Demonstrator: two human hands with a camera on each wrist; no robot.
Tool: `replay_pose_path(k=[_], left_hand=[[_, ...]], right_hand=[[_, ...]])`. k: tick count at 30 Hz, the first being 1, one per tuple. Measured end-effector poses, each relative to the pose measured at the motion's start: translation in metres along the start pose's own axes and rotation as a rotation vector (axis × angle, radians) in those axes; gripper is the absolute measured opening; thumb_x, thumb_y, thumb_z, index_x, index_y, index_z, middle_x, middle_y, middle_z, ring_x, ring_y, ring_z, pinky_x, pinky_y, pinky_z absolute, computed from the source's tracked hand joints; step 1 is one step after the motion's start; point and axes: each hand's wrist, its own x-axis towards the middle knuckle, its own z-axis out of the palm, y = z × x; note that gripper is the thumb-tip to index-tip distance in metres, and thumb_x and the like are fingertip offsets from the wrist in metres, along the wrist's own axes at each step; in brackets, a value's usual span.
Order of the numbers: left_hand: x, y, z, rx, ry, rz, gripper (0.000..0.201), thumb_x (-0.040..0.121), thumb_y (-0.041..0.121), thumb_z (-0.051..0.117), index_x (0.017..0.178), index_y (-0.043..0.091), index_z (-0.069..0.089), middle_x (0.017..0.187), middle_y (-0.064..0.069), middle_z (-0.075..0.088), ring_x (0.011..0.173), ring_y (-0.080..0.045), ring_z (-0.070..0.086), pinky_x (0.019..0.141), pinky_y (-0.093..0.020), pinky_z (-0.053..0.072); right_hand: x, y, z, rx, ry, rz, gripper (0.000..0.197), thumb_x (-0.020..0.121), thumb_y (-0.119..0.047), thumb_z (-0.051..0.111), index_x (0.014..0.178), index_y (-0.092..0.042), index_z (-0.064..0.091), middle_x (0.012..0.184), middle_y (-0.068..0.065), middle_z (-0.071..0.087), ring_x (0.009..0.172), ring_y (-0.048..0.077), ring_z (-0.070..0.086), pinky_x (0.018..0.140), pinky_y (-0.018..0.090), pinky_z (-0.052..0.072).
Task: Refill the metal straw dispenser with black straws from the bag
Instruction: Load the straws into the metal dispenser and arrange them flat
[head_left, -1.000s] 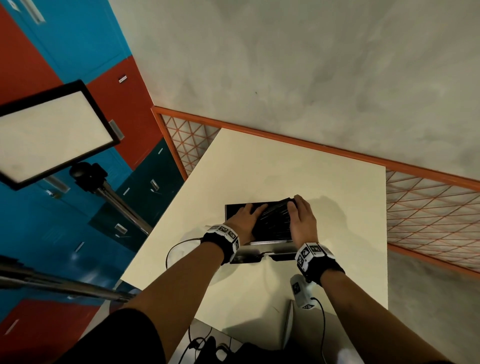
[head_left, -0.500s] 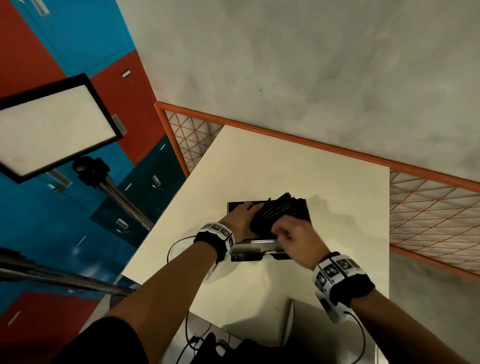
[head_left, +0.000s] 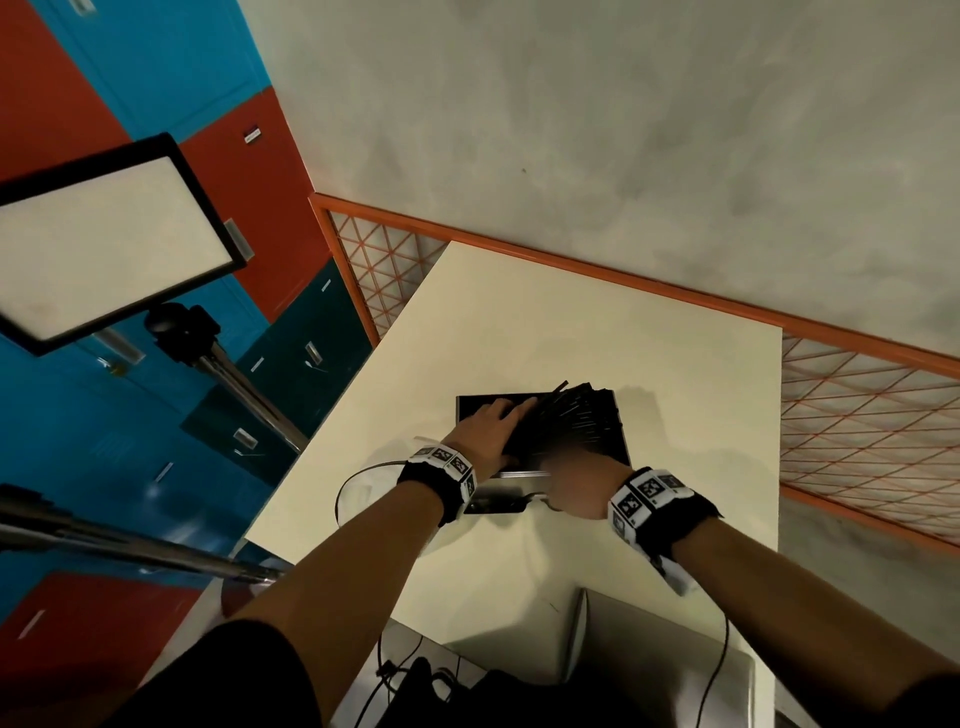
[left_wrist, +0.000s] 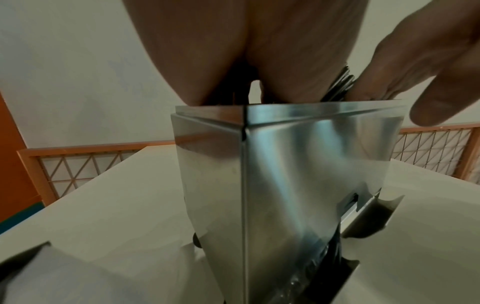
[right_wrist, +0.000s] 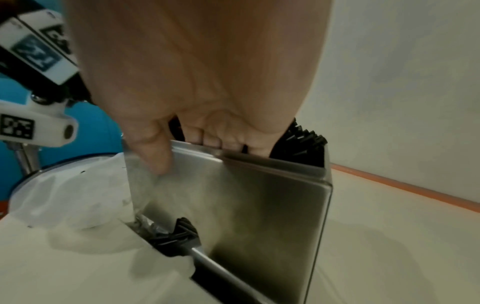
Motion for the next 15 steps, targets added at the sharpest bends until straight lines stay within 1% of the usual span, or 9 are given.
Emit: replay_pose_path(k=[1, 2, 4, 5, 6, 8, 11, 13, 15], left_hand=[[0.000, 0.000, 0.001, -0.001, 0.009, -0.002, 0.103, 0.086, 0.034, 0.075, 0.161, 0.030, 0.006, 0.148, -0.011, 0.037, 0.129, -0.034, 0.044, 0.101, -0.051, 0.048], [0.000, -0.001, 0.001, -0.002, 0.019, -0.005, 0.104, 0.085, 0.034, 0.076, 0.161, 0.030, 0.005, 0.148, -0.010, 0.037, 0.129, -0.034, 0.044, 0.101, -0.051, 0.049], [0.000, 0.000, 0.001, 0.002, 0.021, -0.015, 0.104, 0.085, 0.033, 0.076, 0.161, 0.030, 0.005, 0.148, -0.010, 0.038, 0.129, -0.033, 0.045, 0.101, -0.050, 0.049], [0.001, 0.000, 0.001, 0.007, 0.016, -0.019, 0.105, 0.085, 0.033, 0.076, 0.161, 0.029, 0.005, 0.149, -0.010, 0.037, 0.129, -0.033, 0.045, 0.101, -0.050, 0.049], [0.001, 0.001, 0.001, 0.011, 0.010, -0.022, 0.105, 0.085, 0.034, 0.076, 0.161, 0.029, 0.004, 0.150, -0.011, 0.037, 0.130, -0.033, 0.044, 0.101, -0.050, 0.048], [0.002, 0.001, 0.001, 0.019, 0.006, -0.030, 0.106, 0.084, 0.034, 0.077, 0.161, 0.029, 0.004, 0.150, -0.011, 0.037, 0.130, -0.034, 0.044, 0.101, -0.050, 0.048], [0.003, 0.001, 0.001, 0.027, 0.012, -0.037, 0.106, 0.084, 0.034, 0.077, 0.162, 0.029, 0.004, 0.150, -0.011, 0.037, 0.129, -0.034, 0.046, 0.099, -0.051, 0.049], [0.003, 0.002, 0.002, 0.028, 0.017, -0.041, 0.106, 0.084, 0.035, 0.077, 0.162, 0.029, 0.005, 0.149, -0.011, 0.039, 0.128, -0.034, 0.047, 0.098, -0.051, 0.050], [0.002, 0.002, 0.002, 0.032, 0.021, -0.045, 0.106, 0.084, 0.036, 0.077, 0.161, 0.029, 0.005, 0.148, -0.010, 0.040, 0.127, -0.034, 0.047, 0.097, -0.051, 0.050]], right_hand=[[0.003, 0.001, -0.001, -0.004, -0.027, -0.006, 0.039, 0.094, -0.041, 0.049, 0.116, -0.010, 0.059, 0.111, 0.013, 0.064, 0.102, 0.031, 0.060, 0.079, 0.031, 0.045], [0.006, 0.003, -0.002, -0.007, -0.052, -0.009, 0.046, 0.095, -0.049, 0.045, 0.115, -0.010, 0.060, 0.110, 0.012, 0.065, 0.103, 0.029, 0.060, 0.083, 0.032, 0.044], [0.011, 0.006, -0.002, -0.015, -0.094, -0.007, 0.063, 0.092, -0.065, 0.037, 0.118, -0.012, 0.060, 0.116, 0.008, 0.064, 0.109, 0.026, 0.058, 0.095, 0.038, 0.043], [0.013, 0.008, -0.003, -0.017, -0.109, -0.004, 0.068, 0.090, -0.070, 0.035, 0.121, -0.014, 0.060, 0.120, 0.007, 0.063, 0.112, 0.025, 0.057, 0.099, 0.039, 0.041], [0.015, 0.010, -0.003, -0.018, -0.125, -0.003, 0.071, 0.089, -0.073, 0.034, 0.122, -0.016, 0.060, 0.121, 0.006, 0.063, 0.113, 0.025, 0.056, 0.100, 0.039, 0.040], [0.017, 0.011, -0.005, -0.039, -0.145, -0.014, 0.067, 0.087, -0.073, 0.039, 0.117, -0.018, 0.062, 0.114, 0.004, 0.066, 0.106, 0.023, 0.059, 0.095, 0.037, 0.043], [0.018, 0.013, -0.003, -0.095, -0.108, -0.042, 0.057, 0.081, -0.066, 0.054, 0.113, -0.019, 0.062, 0.104, 0.001, 0.067, 0.095, 0.024, 0.062, 0.084, 0.034, 0.049], [0.020, 0.014, -0.001, -0.102, -0.106, -0.030, 0.052, 0.081, -0.060, 0.057, 0.109, -0.018, 0.063, 0.101, 0.002, 0.067, 0.091, 0.024, 0.062, 0.080, 0.033, 0.049], [0.023, 0.014, 0.000, -0.110, -0.113, -0.008, 0.049, 0.080, -0.059, 0.058, 0.105, -0.017, 0.064, 0.097, 0.002, 0.068, 0.086, 0.024, 0.062, 0.075, 0.032, 0.050]])
